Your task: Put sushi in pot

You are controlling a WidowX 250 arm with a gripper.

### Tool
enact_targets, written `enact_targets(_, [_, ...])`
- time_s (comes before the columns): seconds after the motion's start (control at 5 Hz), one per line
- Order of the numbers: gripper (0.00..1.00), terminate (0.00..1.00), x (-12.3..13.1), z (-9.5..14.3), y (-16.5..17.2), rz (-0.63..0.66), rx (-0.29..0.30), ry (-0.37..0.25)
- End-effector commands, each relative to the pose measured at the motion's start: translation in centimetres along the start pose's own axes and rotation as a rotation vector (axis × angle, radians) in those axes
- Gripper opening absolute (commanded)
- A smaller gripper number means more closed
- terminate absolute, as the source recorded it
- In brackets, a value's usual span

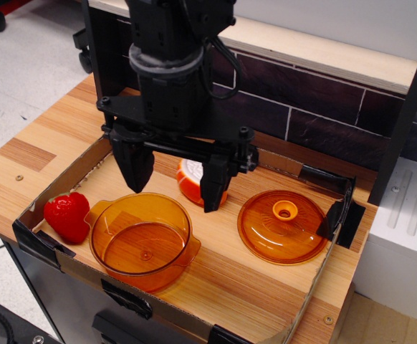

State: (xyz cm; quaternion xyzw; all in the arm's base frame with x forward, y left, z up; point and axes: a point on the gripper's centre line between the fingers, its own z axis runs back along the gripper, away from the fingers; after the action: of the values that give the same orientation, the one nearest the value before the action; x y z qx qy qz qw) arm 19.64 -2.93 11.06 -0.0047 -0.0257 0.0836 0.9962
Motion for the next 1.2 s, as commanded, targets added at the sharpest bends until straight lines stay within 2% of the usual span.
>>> enact_targets(0.0, [1.0,0.0,0.0,0.0,0.0,0.0,0.0,0.0])
enact_targets(0.2, [1.0,0.0,2.4,1.2,0.3,0.216,-0.096,-0.013])
enact_targets(0.4, [1.0,0.0,4.9,1.9,1.3,0.413,-0.155,-0.145])
enact_targets(0.6, [1.0,0.0,6.5,1.8,2.6,0.66,-0.202,-0.222])
enact_targets(0.8, [1.0,0.0,7.9,0.7,3.4,0.91,-0.177,-0.244])
enact_targets(1.0, [1.0,0.0,8.8,-0.7,3.8,1.042,-0.103,-0.222])
